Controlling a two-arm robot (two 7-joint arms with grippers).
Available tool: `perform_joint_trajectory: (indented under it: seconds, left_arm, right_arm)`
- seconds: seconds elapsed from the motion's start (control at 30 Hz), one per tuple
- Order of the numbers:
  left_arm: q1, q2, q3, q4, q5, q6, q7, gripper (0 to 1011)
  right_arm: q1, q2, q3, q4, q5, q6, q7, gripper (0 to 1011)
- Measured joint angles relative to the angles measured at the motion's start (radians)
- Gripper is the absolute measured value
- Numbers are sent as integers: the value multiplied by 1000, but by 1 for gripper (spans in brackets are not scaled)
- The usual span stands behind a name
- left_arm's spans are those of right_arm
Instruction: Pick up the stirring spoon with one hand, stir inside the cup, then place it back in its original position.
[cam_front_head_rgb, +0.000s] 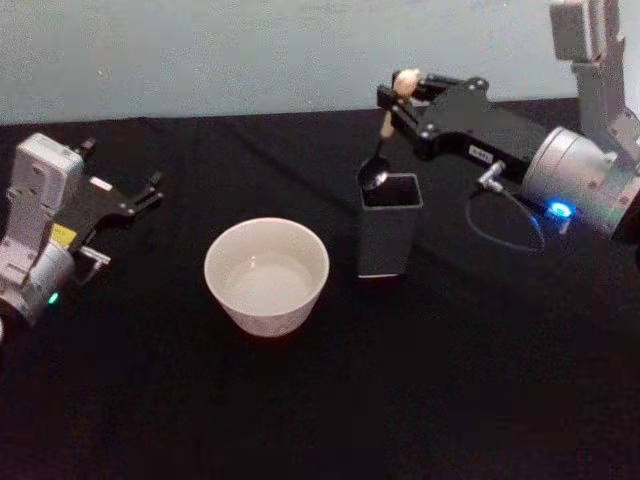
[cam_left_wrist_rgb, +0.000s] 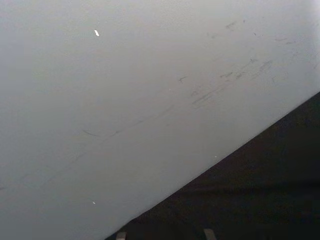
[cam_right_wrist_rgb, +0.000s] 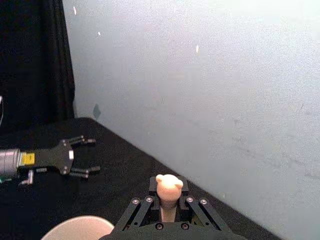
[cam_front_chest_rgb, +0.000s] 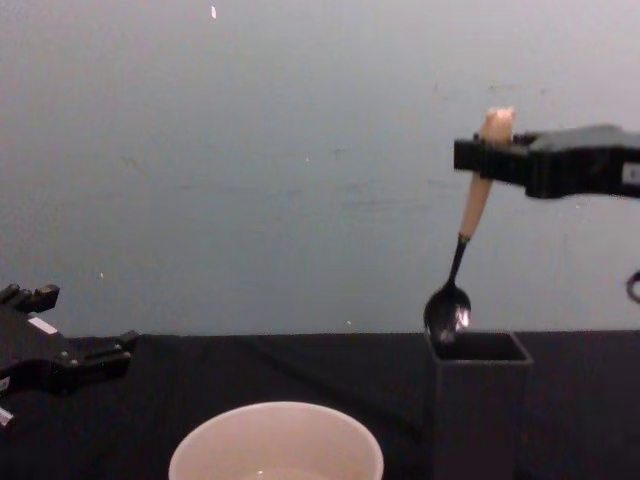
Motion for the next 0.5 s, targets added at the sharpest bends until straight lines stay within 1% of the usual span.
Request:
perform_joint_trajectory:
  seconds: [0.23, 0.5]
  left_arm:
    - [0, 0, 0, 0, 0, 0, 0, 1001]
    - [0, 0, 0, 0, 0, 0, 0, 1001]
  right_arm:
    - [16, 5, 0, -19, 14, -14, -4, 198]
    - [39, -2, -27, -15, 20, -25, -2, 198]
